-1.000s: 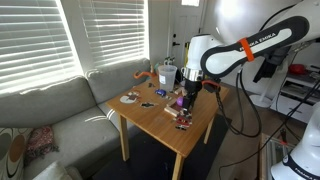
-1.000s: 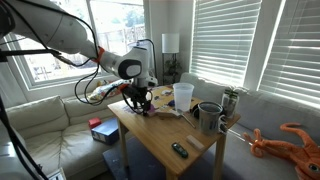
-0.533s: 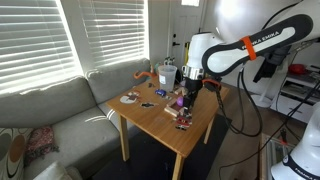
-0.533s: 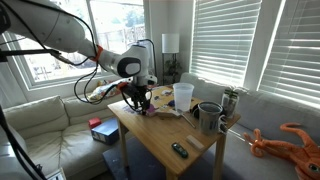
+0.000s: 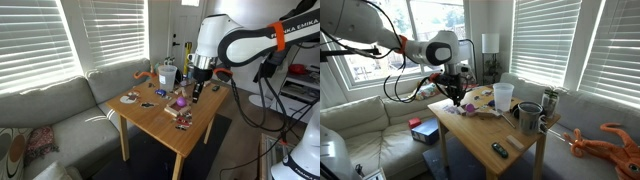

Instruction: Stack all the wooden blocks forming a square on top of the wooden block on the left, pick up the purple ball and put it in the clear frost cold cup

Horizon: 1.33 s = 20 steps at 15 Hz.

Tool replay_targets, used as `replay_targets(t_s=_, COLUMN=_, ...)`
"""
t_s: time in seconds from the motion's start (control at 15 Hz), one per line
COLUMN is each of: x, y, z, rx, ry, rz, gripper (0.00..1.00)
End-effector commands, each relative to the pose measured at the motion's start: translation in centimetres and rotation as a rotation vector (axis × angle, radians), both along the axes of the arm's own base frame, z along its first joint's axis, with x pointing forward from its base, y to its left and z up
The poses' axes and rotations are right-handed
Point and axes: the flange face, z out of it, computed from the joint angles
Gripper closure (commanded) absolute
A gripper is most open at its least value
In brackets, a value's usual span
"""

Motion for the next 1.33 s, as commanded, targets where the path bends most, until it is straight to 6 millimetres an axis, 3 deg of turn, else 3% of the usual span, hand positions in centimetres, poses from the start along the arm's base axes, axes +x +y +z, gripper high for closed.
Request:
replay_targets(t_s=0.0, x=-0.1, y=-0.3, z=0.3, rx=0.005, ry=-0.020, rz=-0.048, gripper=0.48)
replay_targets(t_s=0.47, x=2.3, y=0.0, z=-3.0, rx=0.101, ry=-0.061, rz=-0.212, gripper=0.02)
replay_targets(t_s=0.93, x=3.2, y=0.2, z=-6.2, rx=0.084, ry=0.001, rz=-0.234, gripper=0.00)
replay_targets(t_s=1.27, x=3.2, y=0.7, z=-6.4, rx=0.102, ry=-0.004, rz=-0.212, gripper=0.00)
